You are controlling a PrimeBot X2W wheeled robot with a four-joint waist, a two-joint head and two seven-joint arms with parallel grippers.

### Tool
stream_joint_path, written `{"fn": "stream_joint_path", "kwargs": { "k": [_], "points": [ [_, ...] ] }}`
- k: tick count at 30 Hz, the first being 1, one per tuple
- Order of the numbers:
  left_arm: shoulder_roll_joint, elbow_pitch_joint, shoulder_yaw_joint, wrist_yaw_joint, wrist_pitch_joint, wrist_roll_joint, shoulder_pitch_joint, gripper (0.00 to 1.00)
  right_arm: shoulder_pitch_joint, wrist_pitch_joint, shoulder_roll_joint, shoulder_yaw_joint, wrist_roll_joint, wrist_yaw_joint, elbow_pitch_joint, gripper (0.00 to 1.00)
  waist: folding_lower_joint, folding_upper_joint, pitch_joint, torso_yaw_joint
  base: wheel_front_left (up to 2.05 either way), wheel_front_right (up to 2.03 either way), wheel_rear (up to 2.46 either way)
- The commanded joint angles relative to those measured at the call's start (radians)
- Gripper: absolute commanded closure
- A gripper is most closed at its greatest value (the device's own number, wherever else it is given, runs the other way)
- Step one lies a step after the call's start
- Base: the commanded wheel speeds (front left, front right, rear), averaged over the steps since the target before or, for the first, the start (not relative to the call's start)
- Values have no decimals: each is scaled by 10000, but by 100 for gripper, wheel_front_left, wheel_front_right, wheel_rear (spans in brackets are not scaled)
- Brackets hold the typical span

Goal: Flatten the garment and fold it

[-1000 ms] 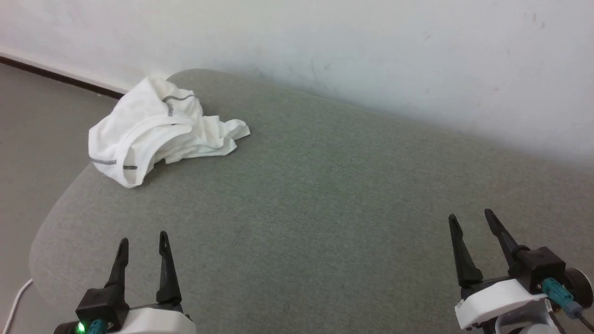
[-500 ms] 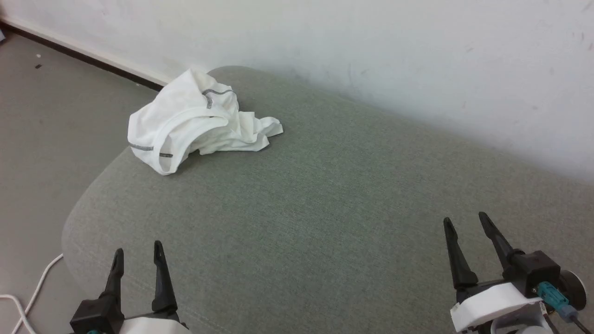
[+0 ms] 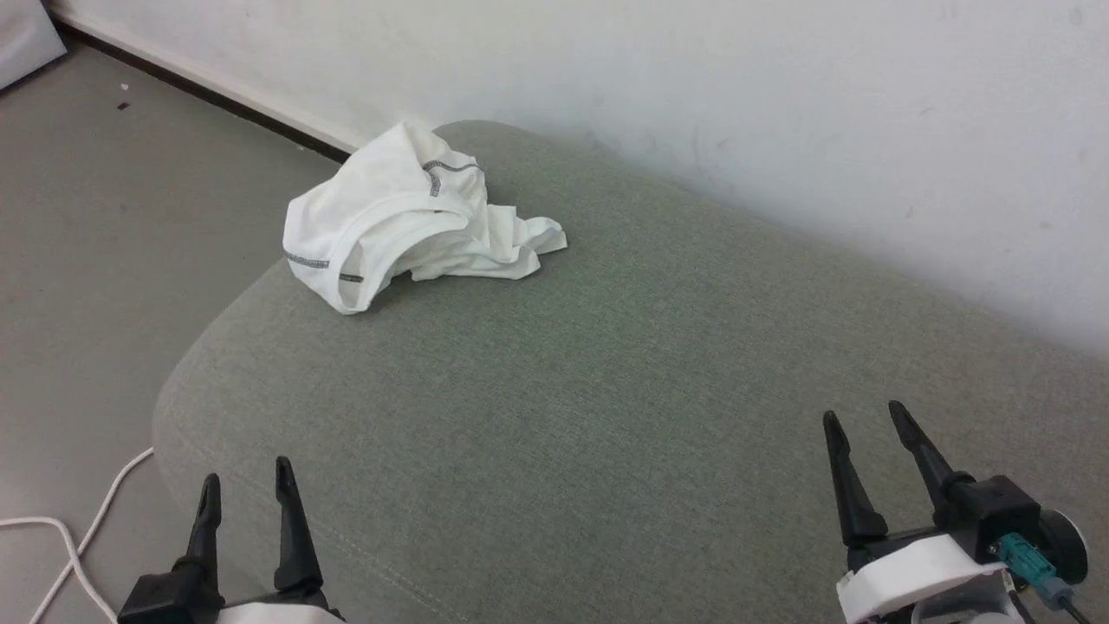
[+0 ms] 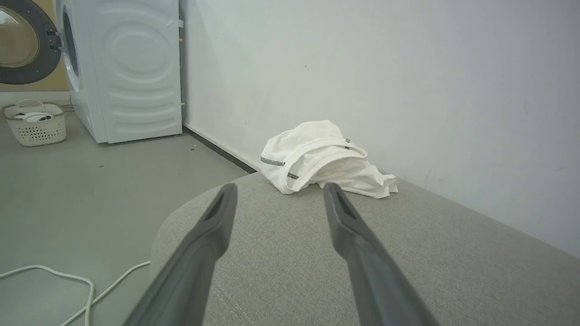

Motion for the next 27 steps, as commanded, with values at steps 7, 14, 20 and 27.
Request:
{"fn": "stream_joint_path", "kwargs": {
  "k": [7,14,20,27],
  "points": [
    [-22,11,76,86,-136,-124,193,0,10,-136,30,24,85,-7,65,0,0,0,-38,181,0,0,0],
    [-22,-14,92,48,-136,-104,208,0,16,-136,30,19,96,-7,67,0,0,0,-28,109,0,0,0],
    [27,-686,-15,-183,-136,49,-101,0,82,-136,30,-42,109,-7,-33,0,0,0,47,61,0,0,0],
    [1002,-2060,35,-864,906,-245,-2038,0,-193,-136,30,-362,-234,-7,-456,0,0,0,833,-146,0,0,0]
  ]
}}
